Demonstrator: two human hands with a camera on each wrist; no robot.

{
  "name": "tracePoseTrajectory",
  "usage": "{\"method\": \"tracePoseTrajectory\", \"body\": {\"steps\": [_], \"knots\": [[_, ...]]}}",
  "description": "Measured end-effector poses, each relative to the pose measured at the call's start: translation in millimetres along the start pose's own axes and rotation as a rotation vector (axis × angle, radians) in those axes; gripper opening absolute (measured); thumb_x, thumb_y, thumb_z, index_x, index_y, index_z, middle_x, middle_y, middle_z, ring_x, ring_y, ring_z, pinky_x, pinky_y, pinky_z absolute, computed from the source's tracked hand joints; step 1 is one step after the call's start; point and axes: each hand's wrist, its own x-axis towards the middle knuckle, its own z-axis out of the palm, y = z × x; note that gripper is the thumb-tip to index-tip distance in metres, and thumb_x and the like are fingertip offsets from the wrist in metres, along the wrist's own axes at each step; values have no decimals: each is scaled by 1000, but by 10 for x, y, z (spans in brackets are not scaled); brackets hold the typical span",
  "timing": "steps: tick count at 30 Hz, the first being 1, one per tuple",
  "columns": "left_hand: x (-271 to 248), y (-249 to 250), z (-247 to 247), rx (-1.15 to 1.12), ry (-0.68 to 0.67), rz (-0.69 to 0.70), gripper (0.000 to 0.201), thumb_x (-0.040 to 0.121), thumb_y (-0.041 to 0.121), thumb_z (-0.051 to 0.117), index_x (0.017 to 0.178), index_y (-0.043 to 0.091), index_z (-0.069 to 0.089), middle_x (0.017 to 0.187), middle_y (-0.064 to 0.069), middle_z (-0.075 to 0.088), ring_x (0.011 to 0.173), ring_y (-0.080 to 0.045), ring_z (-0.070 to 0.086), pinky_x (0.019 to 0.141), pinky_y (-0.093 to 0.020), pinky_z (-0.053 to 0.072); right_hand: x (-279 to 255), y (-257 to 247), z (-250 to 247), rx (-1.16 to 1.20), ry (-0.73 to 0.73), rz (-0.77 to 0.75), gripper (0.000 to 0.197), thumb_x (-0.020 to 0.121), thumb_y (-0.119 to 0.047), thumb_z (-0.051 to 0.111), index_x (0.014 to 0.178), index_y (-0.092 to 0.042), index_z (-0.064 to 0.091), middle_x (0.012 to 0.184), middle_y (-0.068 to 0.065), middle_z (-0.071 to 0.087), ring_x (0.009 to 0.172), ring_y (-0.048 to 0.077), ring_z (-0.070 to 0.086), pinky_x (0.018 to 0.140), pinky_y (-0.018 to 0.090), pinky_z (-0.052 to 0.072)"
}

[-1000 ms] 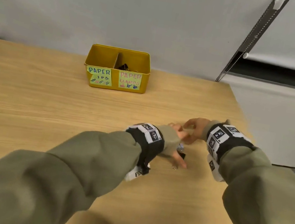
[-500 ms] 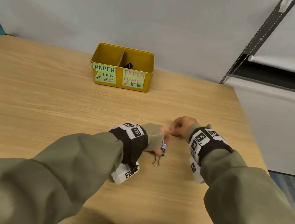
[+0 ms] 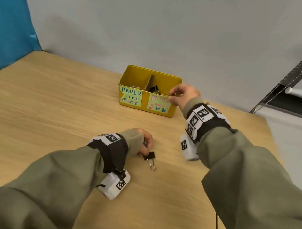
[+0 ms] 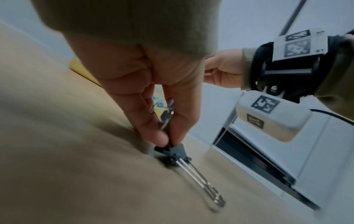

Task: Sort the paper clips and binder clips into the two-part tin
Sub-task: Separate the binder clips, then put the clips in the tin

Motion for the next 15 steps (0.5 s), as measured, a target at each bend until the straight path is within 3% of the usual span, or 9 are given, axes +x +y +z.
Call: {"method": "tracePoseTrajectory", "body": {"steps": [3, 7, 11, 13, 15], "knots": [[41, -40, -280, -108, 57, -9, 33, 79, -5, 63, 61, 21, 52, 63, 3, 54, 61, -11, 53, 65, -20, 48, 226, -112, -15, 16, 78, 12, 19, 85, -13, 66, 104, -15, 66, 97, -1, 59, 93, 18, 60, 97, 34, 51], [198, 150, -941, -230, 219, 66, 33, 78, -6, 65, 59, 19, 55, 67, 0, 60, 66, -18, 61, 90, -45, 54, 443, -167, -37, -50, 124, 37, 24, 87, -14, 64, 111, -14, 67, 114, 5, 66, 96, 17, 59, 97, 29, 49], [321, 504, -1404, -231, 363, 137, 27, 74, -3, 72, 64, 18, 57, 71, -3, 60, 69, -22, 59, 89, -40, 52, 526, -154, 32, -111, 41, 52, 32, 87, -16, 64, 117, -23, 64, 128, 4, 60, 116, 23, 58, 99, 30, 46], [455, 687, -1489, -133, 438, 113, 16, 74, 5, 76, 82, 12, 64, 85, -6, 59, 79, -21, 56, 90, -37, 51, 508, -145, 84, -112, 88, 54, 23, 87, -17, 63, 108, -24, 67, 125, 4, 59, 114, 24, 58, 100, 36, 46], [598, 772, -1510, -20, 482, 49, 32, 76, 17, 76, 105, 9, 66, 95, -6, 59, 89, -20, 56, 90, -31, 49, 337, -134, 145, -96, 160, 1, 12, 86, -21, 61, 97, -21, 67, 111, 3, 62, 102, 23, 61, 93, 37, 51]]}}
